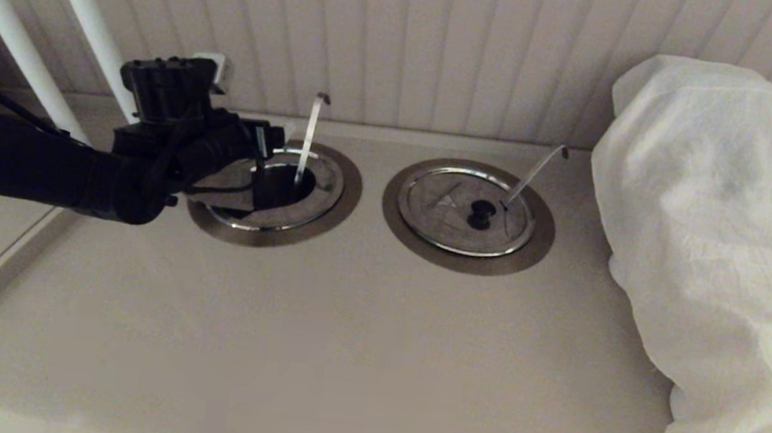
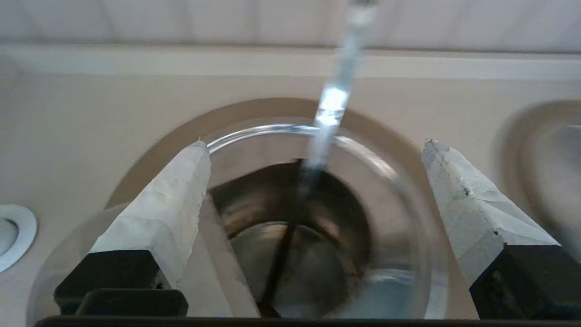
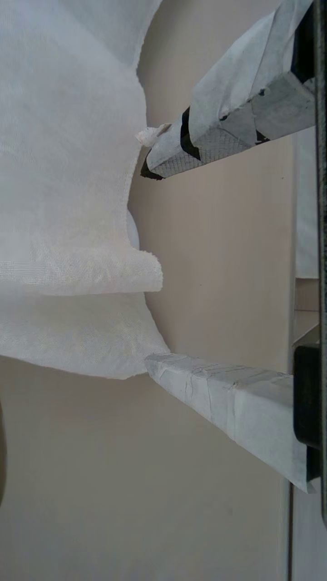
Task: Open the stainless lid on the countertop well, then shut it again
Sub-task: Stir with a spoon
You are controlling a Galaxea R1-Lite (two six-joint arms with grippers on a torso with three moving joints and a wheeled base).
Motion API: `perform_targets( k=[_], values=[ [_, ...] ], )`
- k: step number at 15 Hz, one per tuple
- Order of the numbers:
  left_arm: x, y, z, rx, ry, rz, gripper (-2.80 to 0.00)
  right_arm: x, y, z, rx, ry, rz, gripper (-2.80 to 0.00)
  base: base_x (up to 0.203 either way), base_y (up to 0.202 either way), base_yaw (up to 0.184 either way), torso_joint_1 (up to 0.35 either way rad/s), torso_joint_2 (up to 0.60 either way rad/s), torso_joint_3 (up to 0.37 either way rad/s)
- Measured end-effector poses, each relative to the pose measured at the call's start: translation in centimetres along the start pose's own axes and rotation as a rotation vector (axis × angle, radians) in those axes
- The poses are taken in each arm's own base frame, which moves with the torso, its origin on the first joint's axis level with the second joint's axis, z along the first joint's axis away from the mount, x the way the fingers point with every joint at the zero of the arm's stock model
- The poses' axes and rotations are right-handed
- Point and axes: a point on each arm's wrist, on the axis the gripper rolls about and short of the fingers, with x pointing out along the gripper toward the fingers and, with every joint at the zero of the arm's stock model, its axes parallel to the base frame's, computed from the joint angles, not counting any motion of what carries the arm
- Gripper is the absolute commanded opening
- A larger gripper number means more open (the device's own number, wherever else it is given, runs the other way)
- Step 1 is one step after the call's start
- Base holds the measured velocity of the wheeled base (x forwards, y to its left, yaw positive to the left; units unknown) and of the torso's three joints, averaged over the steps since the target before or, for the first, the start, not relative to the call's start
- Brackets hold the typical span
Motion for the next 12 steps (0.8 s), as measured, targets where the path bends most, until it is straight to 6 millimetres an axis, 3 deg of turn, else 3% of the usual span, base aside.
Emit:
perform_targets(
  k=[8, 12],
  values=[
    [0.5, 0.0, -0.2, -0.002, -0.007, 0.009, 0.00, 0.0, 0.0, 0.0, 0.000, 0.000, 0.000, 0.00, 0.000, 0.000, 0.000, 0.004, 0.00, -0.133],
    [1.8, -0.9, -0.1, -0.021, -0.147, 0.007, 0.00, 0.0, 0.0, 0.0, 0.000, 0.000, 0.000, 0.00, 0.000, 0.000, 0.000, 0.000, 0.00, 0.000]
  ],
)
